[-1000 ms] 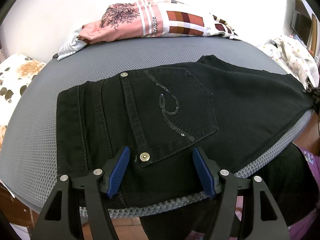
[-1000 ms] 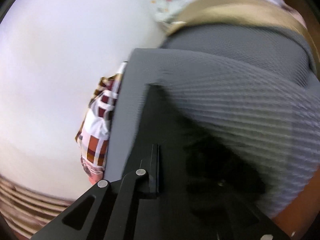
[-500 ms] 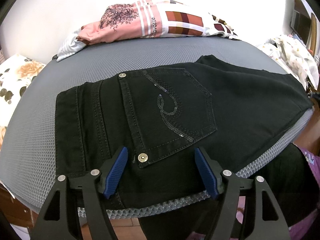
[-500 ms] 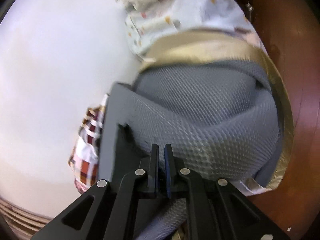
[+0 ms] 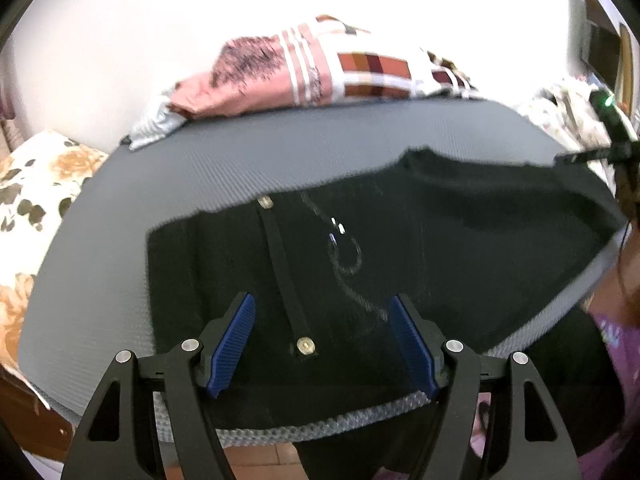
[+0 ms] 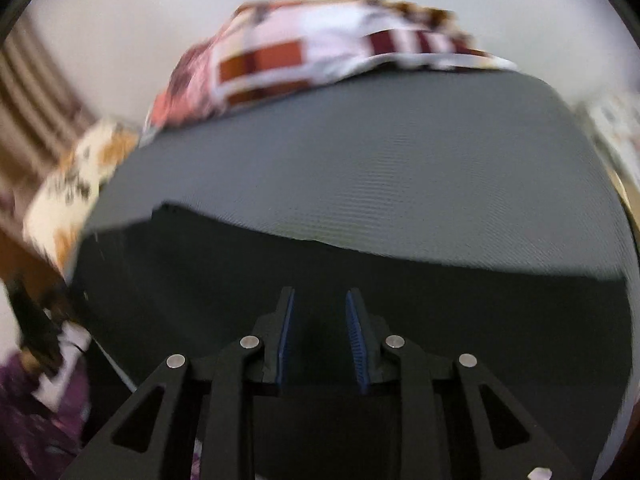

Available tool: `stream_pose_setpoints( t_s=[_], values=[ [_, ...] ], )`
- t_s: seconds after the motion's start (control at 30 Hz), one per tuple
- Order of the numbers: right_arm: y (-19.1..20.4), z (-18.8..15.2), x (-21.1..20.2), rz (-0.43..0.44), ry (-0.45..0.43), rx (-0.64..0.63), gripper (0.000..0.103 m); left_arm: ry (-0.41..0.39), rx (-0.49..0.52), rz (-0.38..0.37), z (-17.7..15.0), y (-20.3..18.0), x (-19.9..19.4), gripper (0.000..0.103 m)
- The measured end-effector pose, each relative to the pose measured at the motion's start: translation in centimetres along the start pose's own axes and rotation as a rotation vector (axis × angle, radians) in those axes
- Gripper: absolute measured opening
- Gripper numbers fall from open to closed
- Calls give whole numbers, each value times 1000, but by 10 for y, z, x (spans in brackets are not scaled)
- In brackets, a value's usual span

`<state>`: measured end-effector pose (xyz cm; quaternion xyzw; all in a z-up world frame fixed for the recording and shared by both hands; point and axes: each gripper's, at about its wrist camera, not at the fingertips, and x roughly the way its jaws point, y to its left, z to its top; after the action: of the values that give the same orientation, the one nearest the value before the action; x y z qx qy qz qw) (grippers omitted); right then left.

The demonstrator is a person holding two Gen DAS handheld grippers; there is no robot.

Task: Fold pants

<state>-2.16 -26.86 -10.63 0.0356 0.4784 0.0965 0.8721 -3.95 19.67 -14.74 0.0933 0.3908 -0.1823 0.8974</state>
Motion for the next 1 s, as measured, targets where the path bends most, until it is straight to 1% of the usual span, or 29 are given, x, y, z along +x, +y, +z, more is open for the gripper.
stream_pose_setpoints(
  t_s=[0.1, 0.2, 0.23, 0.27, 0.33, 0.37, 0.4, 0.43, 0.47, 0.5, 0.53, 0.57, 0.6, 0.63, 0.67, 0.73, 0.77, 0.83, 0.93, 1.0],
  values=[
    [19, 9, 21, -39, 29, -105, 25, -29, -45, -1, 9, 5, -10, 70],
    [38, 14, 44, -82, 85, -221, 25, -52, -65, 14, 14, 9, -17, 71],
    [45, 12, 53, -112, 102, -269, 25, -54, -74, 16, 15, 10, -18, 71],
    [53, 9, 58, -174, 84, -343, 24, -54, -80, 18, 14, 10, -18, 72],
    [59, 11, 59, -220, 53, -388, 23, -57, -89, 33, 13, 12, -17, 73],
    [59, 12, 60, -276, 27, -406, 24, -53, -93, 40, 11, 13, -16, 73],
    [55, 13, 66, -359, 27, -413, 25, -43, -102, 42, 10, 16, -14, 73],
    [51, 15, 63, -343, 14, -386, 23, -35, -110, 43, 9, 17, -13, 73],
    [44, 20, 61, -308, 27, -313, 22, -27, -121, 44, 8, 19, -12, 73],
    [43, 23, 56, -289, 11, -278, 21, -24, -136, 44, 6, 21, -13, 73],
    [46, 25, 44, -250, -46, -252, 21, -26, -148, 44, 6, 22, -15, 73],
    [50, 28, 37, -226, -73, -241, 22, -30, -162, 44, 7, 24, -18, 73],
    [58, 35, 28, -137, -89, -216, 22, -36, -177, 47, 9, 26, -21, 73],
    [64, 39, 28, -69, -79, -205, 22, -40, -188, 54, 10, 26, -24, 73],
    [78, 47, 28, 43, -66, -201, 22, -41, -198, 64, 12, 27, -27, 73],
    [101, 55, 34, 120, -51, -246, 22, -55, -218, 82, 13, 27, -35, 73],
    [119, 62, 46, 178, -10, -288, 22, -65, -227, 82, 13, 27, -37, 74],
    [143, 69, 66, 180, 16, -342, 21, -81, -231, 80, 11, 29, -40, 76],
    [166, 80, 96, 175, 55, -403, 21, -73, -215, 131, 5, 36, -37, 77],
    [174, 83, 112, 182, 89, -420, 21, -62, -238, 151, 2, 46, -35, 77]
  ],
)
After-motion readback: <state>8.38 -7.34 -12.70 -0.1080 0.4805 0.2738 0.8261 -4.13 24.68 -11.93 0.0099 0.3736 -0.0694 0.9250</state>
